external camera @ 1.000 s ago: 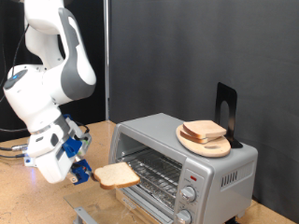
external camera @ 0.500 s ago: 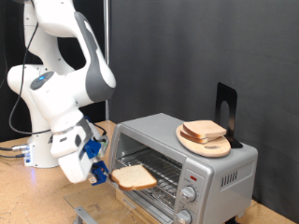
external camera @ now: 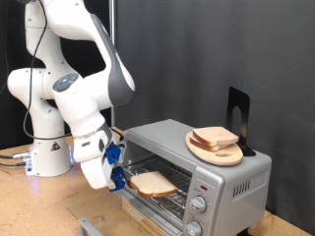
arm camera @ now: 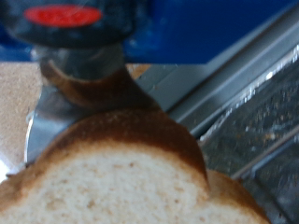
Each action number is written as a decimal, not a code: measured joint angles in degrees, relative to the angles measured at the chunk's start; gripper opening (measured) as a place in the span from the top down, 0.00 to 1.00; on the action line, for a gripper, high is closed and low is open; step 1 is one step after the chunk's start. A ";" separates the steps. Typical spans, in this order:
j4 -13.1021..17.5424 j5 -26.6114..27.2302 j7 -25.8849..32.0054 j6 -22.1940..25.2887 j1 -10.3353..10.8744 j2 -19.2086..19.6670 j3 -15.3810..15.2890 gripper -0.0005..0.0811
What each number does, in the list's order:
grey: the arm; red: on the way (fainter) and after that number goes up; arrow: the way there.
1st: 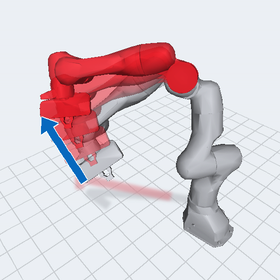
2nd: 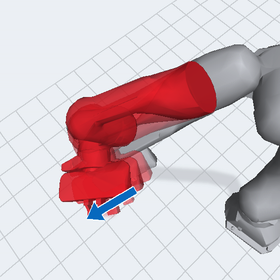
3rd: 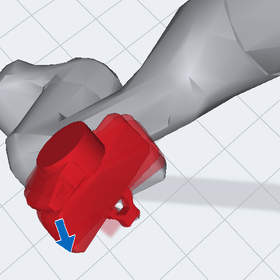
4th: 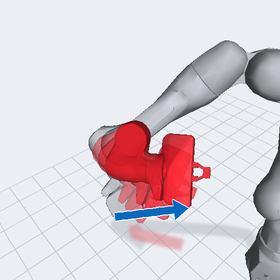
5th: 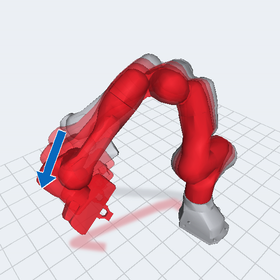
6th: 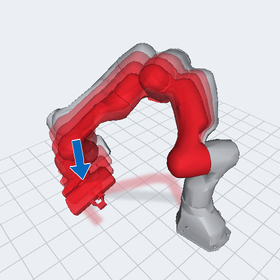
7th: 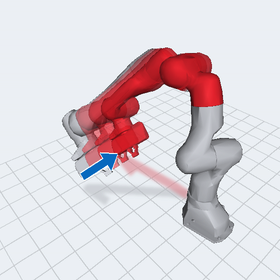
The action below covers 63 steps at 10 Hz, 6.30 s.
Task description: Make a piece of toast with the oven
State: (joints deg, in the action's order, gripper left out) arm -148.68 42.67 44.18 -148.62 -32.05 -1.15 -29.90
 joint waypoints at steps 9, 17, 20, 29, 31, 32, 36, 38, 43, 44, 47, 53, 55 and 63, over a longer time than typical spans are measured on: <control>-3.44 -6.00 3.78 -0.94 -2.74 -1.02 2.35 0.39; -4.05 -18.23 -6.86 0.73 -3.22 -5.98 1.08 0.39; -4.08 -18.84 -8.43 0.26 -3.18 -5.87 0.32 0.39; -2.72 -15.66 -10.76 -2.71 -1.12 -5.85 -3.95 0.39; -2.14 -16.41 -12.15 -2.64 -0.97 -5.75 -4.39 0.39; -2.01 -17.76 -13.18 -2.62 -1.12 -5.45 -4.40 0.39; -1.89 -23.36 -13.92 -2.62 -3.52 -3.80 -3.80 0.39; -1.89 -25.34 -13.93 -2.66 -4.76 -3.12 -3.32 0.39; -1.34 -28.46 -15.73 -3.21 -6.49 -1.58 -2.90 0.39; -1.05 -28.48 -15.75 -3.21 -6.56 -1.46 -2.88 0.39; 0.01 -26.88 -15.06 -2.67 -6.47 -1.46 -2.92 0.39; 1.13 -23.69 -15.99 -1.59 -5.52 -1.92 -5.11 0.39; 1.09 -24.13 -16.55 -1.61 -5.45 -1.92 -5.62 0.39; 0.05 -28.86 -16.40 -0.99 -7.31 -1.92 -4.18 0.39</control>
State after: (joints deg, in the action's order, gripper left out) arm -148.62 13.81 27.78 -149.61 -39.37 -3.07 -34.08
